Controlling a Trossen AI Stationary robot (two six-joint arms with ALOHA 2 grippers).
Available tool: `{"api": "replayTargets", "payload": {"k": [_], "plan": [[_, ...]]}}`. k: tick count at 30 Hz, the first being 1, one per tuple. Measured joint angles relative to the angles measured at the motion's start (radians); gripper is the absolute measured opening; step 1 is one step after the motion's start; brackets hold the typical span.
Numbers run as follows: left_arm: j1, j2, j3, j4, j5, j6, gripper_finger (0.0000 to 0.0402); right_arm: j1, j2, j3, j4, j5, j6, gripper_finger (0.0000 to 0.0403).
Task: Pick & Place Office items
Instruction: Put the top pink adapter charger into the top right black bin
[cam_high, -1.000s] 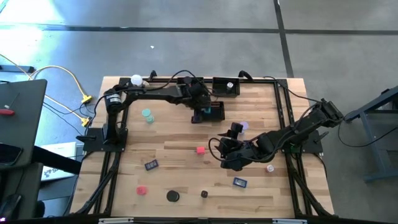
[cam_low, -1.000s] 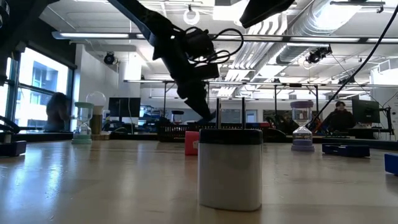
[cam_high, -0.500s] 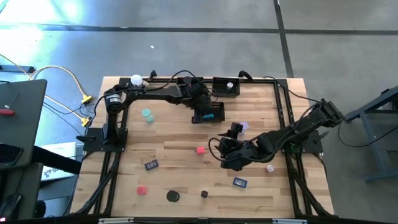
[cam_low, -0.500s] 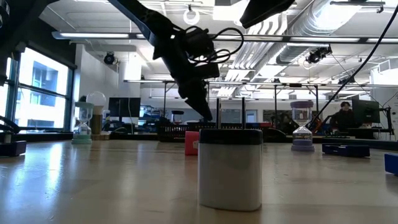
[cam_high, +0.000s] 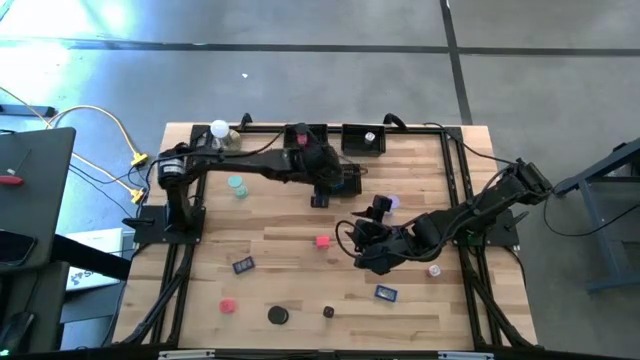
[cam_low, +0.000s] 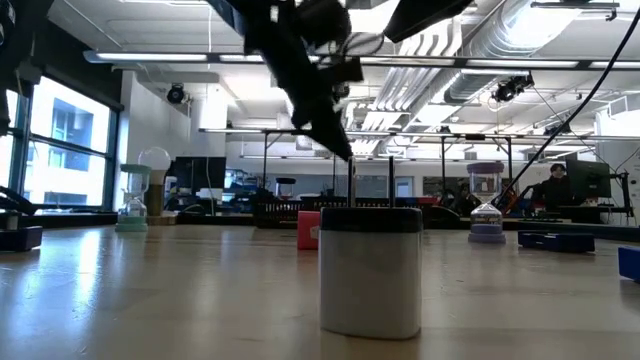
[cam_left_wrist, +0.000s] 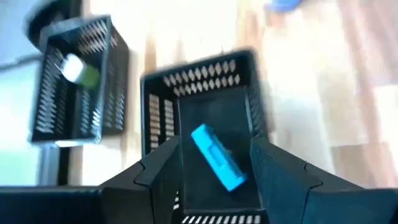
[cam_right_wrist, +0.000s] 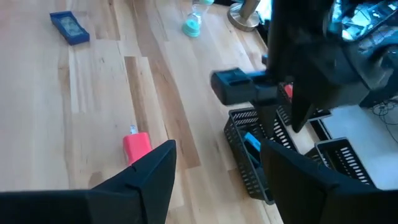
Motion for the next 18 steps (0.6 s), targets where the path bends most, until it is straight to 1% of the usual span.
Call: {"api": "replayTargets", "payload": {"k": [6, 8, 11, 13, 18], "plan": [[-0.087, -0.087, 0.000, -0.082, -0.100, -0.001, 0.0184, 0.006, 0.000, 0.000, -0.001, 0.000, 0.003, 0.0221], [-0.109, -0.112, 0.000, -0.101, -0.128, -0.049, 0.0184, 0.007, 0.000, 0.000, -0.001, -0.002, 0.003, 0.0221], [-0.134, -0.142, 0.000, -0.109, -0.172, -0.177, 0.0184, 0.007, 0.000, 0.000, 0.001, -0.002, 0.005, 0.0221], [-0.149, -0.155, 0.000, -0.119, -0.184, -0.238, 0.0184, 0.007, 0.000, 0.000, 0.006, -0.001, 0.006, 0.0221], [-0.183, -0.157, 0.000, -0.138, -0.198, -0.267, 0.0184, 0.006, 0.000, 0.000, 0.025, 0.000, 0.008, 0.0221]]}}
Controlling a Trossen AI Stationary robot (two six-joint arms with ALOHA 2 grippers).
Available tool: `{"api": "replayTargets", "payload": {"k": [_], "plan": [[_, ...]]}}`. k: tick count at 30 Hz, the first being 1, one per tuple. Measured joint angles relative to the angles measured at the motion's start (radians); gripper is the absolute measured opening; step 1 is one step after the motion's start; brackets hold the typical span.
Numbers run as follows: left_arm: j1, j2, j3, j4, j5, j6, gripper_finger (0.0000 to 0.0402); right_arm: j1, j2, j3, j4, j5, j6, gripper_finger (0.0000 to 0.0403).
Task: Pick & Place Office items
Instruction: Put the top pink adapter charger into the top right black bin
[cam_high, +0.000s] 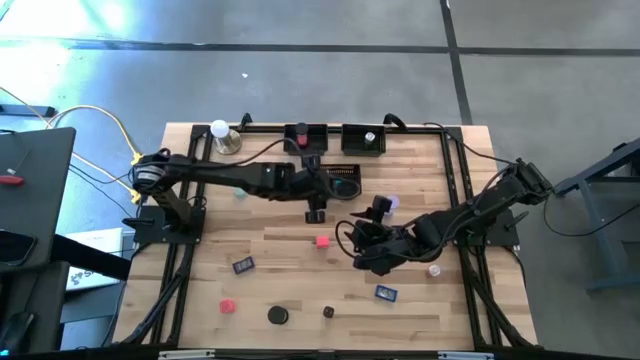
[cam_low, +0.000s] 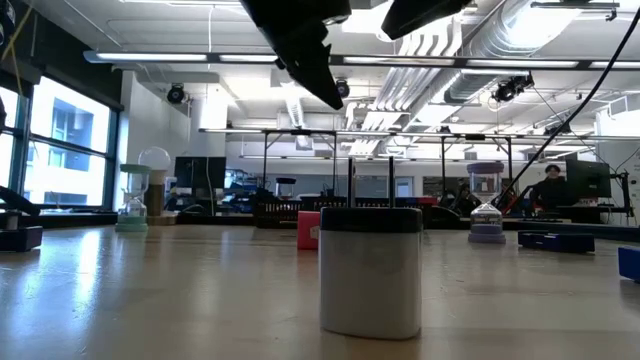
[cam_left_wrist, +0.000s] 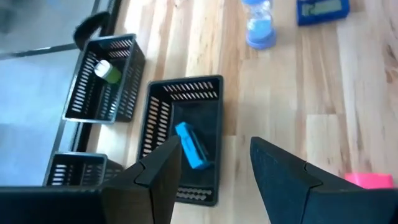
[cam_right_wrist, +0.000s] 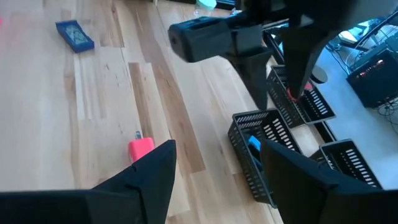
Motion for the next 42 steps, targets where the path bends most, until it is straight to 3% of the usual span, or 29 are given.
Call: {"api": "replayTargets", "payload": {"k": [5, 10, 15, 21, 26, 32, 36, 42], "plan": [[-0.028, 0.001, 0.000, -0.009, -0.021, 0.004, 0.0199, 0.008, 0.000, 0.000, 0.021, -0.006, 0.014, 0.0221], [-0.085, 0.001, 0.000, -0.008, -0.031, -0.014, 0.0255, 0.023, 0.000, 0.000, 0.024, -0.006, 0.048, 0.0221], [-0.167, -0.018, 0.000, -0.035, -0.157, -0.073, 0.0299, 0.047, 0.000, 0.000, 0.032, -0.008, 0.080, 0.0221], [-0.267, -0.129, 0.000, -0.158, -0.174, -0.135, 0.0303, 0.062, 0.000, 0.000, 0.120, -0.116, 0.072, 0.0221], [-0.320, -0.237, 0.000, -0.271, -0.065, -0.199, 0.0303, 0.059, 0.005, 0.000, 0.216, -0.206, 0.074, 0.0221], [-0.343, -0.341, -0.009, -0.421, -0.042, -0.301, 0.0303, 0.056, 0.030, 0.000, 0.263, -0.240, 0.074, 0.0221], [-0.347, -0.402, -0.084, -0.405, -0.018, -0.330, 0.0303, 0.051, 0.061, 0.001, 0.286, -0.241, 0.121, 0.0221], [-0.369, -0.528, -0.292, -0.274, 0.002, -0.374, 0.0303, 0.044, 0.107, -0.002, 0.313, -0.294, 0.153, 0.0221]]}}
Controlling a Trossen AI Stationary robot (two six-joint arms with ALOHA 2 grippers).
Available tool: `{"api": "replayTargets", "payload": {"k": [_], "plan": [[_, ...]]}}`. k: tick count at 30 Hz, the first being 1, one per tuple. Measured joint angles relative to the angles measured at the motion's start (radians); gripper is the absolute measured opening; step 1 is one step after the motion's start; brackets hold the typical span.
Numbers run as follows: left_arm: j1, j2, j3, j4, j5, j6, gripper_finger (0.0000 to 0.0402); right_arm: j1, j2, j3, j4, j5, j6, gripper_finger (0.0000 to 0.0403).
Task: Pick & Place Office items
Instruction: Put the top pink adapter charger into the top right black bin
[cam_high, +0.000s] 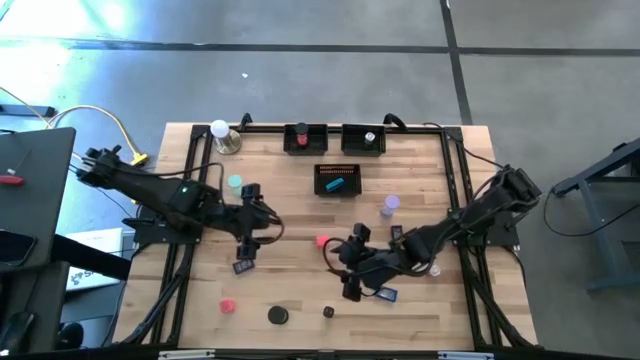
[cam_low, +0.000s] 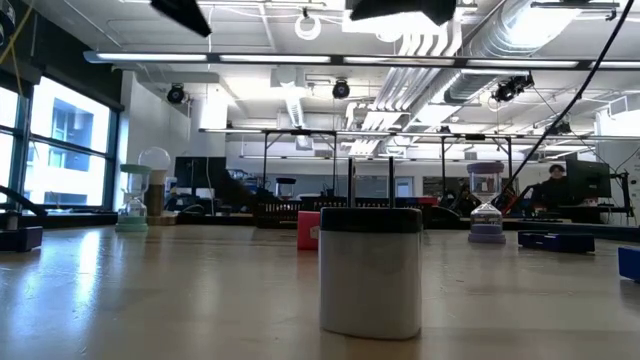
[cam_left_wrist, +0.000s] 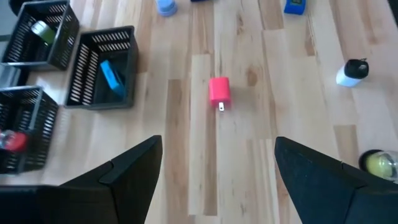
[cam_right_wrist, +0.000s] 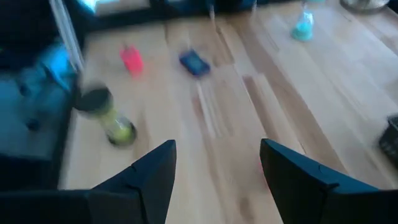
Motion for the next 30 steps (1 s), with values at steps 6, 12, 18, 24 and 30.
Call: {"api": "replayTargets", "payload": {"k": [6, 12, 18, 24, 30], "plan": [[-0.051, -0.130, -0.199, 0.176, 0.000, -0.032, 0.0303, -0.018, 0.080, -0.001, 0.039, 0.029, -0.071, 0.0221], [-0.109, -0.191, -0.306, 0.268, -0.001, -0.078, 0.0303, -0.075, 0.152, 0.001, 0.045, -0.003, -0.110, 0.0221], [-0.168, -0.194, -0.350, 0.301, -0.014, -0.112, 0.0303, -0.147, 0.152, 0.001, 0.029, -0.062, -0.110, 0.0221], [-0.183, -0.194, -0.394, 0.353, -0.026, -0.112, 0.0303, -0.219, 0.180, 0.003, 0.007, -0.206, -0.138, 0.0221], [-0.183, -0.194, -0.426, 0.374, -0.026, -0.129, 0.0303, -0.259, 0.213, 0.001, -0.022, -0.269, -0.229, 0.0221]]}}
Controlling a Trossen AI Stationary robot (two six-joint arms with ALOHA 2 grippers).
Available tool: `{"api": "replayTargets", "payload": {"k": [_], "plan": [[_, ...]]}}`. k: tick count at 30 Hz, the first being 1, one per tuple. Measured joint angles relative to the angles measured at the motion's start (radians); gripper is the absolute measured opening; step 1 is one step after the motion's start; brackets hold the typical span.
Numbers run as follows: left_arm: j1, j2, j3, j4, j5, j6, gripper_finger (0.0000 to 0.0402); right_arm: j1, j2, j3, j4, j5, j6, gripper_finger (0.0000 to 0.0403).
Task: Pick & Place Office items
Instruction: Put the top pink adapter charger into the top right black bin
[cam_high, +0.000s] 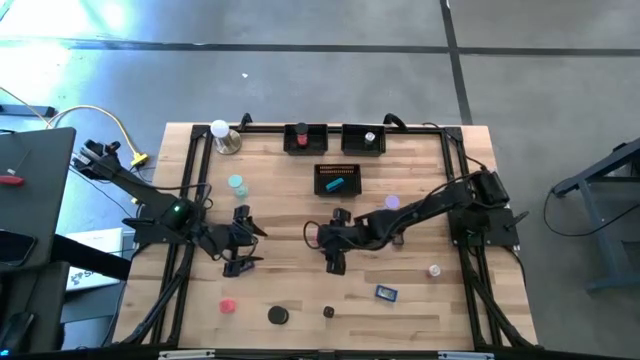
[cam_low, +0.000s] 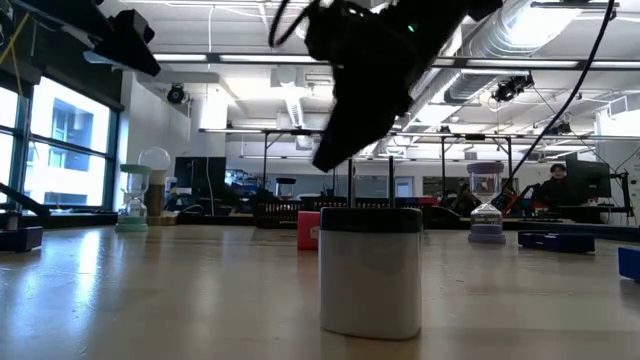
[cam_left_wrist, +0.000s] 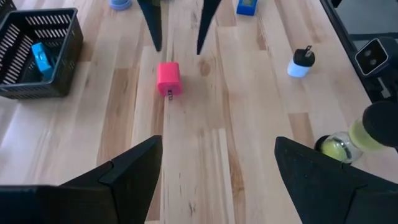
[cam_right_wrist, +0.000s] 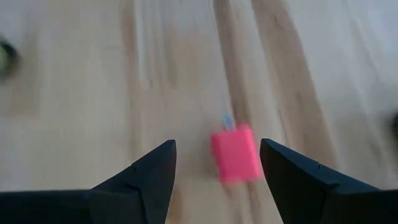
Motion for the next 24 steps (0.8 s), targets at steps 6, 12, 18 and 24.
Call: {"api": "replayTargets", "payload": {"k": [6, 12, 18, 24], "plan": [[0.004, 0.000, -0.046, 0.073, 0.000, 0.008, 0.0303, -0.029, 0.022, -0.001, -0.008, -0.029, -0.045, 0.0221], [0.005, 0.000, -0.054, 0.091, 0.000, 0.012, 0.0303, -0.037, 0.022, 0.001, -0.005, -0.043, -0.081, 0.0221], [0.005, 0.000, -0.055, 0.092, 0.000, 0.039, 0.0303, -0.036, 0.059, -0.001, 0.033, -0.037, -0.122, 0.0221], [0.005, 0.001, -0.055, 0.096, 0.000, 0.043, 0.0303, -0.047, 0.076, 0.002, 0.048, -0.046, -0.140, 0.0221]]}}
